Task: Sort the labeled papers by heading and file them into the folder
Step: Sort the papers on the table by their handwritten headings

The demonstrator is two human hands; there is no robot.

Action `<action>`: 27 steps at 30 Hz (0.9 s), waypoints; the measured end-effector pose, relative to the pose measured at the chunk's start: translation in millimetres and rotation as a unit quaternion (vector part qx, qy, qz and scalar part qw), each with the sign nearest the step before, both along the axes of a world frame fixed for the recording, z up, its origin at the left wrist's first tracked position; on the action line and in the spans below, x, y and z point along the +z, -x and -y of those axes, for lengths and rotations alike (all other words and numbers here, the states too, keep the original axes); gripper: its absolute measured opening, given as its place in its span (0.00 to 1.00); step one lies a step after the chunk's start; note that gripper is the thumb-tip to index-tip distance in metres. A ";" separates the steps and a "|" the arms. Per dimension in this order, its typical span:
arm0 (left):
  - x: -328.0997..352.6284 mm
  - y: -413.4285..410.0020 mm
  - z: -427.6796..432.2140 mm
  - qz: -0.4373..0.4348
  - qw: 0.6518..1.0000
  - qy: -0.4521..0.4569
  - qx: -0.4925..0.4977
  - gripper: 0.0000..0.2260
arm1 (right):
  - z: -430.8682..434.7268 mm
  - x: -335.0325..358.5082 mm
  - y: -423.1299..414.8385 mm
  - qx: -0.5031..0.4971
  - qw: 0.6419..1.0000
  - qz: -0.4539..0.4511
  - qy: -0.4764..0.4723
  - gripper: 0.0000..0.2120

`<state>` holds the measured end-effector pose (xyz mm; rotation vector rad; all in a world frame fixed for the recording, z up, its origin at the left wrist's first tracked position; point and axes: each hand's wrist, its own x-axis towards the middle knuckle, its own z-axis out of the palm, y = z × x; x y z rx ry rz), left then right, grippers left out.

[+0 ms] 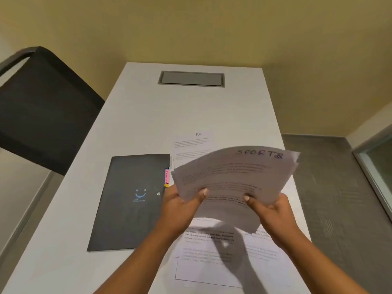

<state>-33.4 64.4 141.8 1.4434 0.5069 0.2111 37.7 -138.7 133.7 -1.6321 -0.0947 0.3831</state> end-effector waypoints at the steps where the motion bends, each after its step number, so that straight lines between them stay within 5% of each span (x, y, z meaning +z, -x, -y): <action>1: -1.8 -2.3 -1.5 0.011 1.000 -0.018 -0.001 0.16 | -0.6 0.1 -1.4 -0.002 1.000 0.013 0.004 0.14; 5: -20.2 -8.9 -6.3 0.037 0.994 -0.101 -0.036 0.15 | -3.1 -12.6 -4.2 0.008 0.999 0.035 0.028 0.14; 16: -44.7 -12.8 -8.7 0.074 0.988 -0.119 -0.063 0.14 | -6.1 -32.3 1.5 -0.039 0.999 0.035 0.006 0.18; 20: -64.8 -9.5 -8.8 0.006 0.984 -0.119 -0.134 0.16 | -9.9 -49.2 11.1 -0.019 1.000 0.005 0.023 0.15; 27: -73.0 -3.2 -11.4 -0.028 0.995 -0.047 -0.079 0.13 | -12.1 -59.6 19.3 -0.034 0.999 -0.012 0.024 0.18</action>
